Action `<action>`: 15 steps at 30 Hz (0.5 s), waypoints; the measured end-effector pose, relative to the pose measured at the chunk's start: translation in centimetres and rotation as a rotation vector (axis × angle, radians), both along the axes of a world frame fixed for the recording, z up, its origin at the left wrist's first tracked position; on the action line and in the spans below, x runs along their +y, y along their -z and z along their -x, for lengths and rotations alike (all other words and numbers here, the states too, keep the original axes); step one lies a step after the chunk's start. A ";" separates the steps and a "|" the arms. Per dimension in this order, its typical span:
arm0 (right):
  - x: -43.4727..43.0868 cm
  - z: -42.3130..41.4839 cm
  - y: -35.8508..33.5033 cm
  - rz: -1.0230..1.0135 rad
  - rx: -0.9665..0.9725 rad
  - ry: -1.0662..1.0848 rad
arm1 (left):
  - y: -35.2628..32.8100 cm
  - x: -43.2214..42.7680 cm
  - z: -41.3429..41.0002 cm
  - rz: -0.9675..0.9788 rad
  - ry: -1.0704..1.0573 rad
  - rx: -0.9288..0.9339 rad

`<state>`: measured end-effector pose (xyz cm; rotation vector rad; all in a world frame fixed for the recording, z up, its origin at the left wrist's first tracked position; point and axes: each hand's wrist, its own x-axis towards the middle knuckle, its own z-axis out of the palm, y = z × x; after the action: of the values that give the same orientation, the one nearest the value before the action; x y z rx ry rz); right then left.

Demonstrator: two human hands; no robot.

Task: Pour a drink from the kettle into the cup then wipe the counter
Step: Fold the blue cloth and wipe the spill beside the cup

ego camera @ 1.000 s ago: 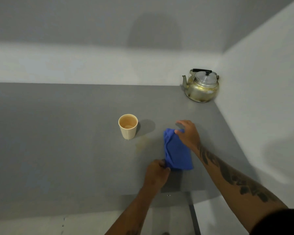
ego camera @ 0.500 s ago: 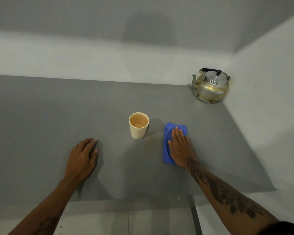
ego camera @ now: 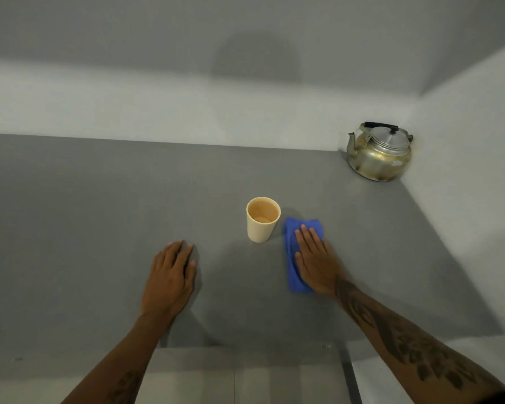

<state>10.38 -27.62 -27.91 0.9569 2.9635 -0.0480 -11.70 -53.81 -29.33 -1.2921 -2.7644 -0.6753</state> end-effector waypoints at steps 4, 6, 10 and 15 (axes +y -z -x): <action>-0.7 2.4 -0.1 -0.020 -0.036 -0.031 | 0.3 -0.1 0.0 0.012 0.023 0.001; -2.2 1.3 0.1 -0.055 -0.028 -0.083 | 0.3 0.0 0.1 0.012 0.018 0.003; -6.2 -0.7 0.1 -0.074 0.004 -0.162 | 0.3 0.2 0.0 0.011 0.005 -0.001; -10.7 1.7 0.2 -0.044 0.069 -0.313 | 0.4 0.3 0.1 0.008 -0.003 0.007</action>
<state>8.68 -38.37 -28.14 0.4943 3.1508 -0.0093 -11.76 -53.50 -29.71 -1.2892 -2.7653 -0.6590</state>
